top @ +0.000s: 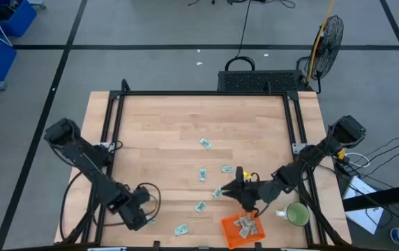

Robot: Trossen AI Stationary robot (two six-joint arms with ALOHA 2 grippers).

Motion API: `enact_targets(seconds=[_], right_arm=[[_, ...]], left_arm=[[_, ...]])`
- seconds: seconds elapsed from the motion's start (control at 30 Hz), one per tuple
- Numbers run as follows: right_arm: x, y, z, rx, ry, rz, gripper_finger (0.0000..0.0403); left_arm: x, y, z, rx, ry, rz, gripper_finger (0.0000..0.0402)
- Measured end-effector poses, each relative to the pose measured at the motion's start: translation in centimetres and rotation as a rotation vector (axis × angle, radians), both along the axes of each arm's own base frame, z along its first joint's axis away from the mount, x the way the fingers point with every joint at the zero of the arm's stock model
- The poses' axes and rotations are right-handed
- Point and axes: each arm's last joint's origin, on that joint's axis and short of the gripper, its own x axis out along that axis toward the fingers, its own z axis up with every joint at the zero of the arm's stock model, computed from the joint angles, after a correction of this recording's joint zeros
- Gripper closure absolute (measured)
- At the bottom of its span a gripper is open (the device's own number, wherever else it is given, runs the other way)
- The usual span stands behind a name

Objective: Pick and place Stevia / Truvia into bins
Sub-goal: Put the stevia packet into the orange bin

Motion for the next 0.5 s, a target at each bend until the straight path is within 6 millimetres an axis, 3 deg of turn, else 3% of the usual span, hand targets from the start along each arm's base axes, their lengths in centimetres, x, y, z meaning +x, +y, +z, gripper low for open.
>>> enact_targets(seconds=[0.5], right_arm=[[2.2,-3.9,0.3,-0.041,-0.027,-0.130,0.0303]], left_arm=[[-0.5,-2.0,-3.9,0.088,0.111,0.081,0.0226]])
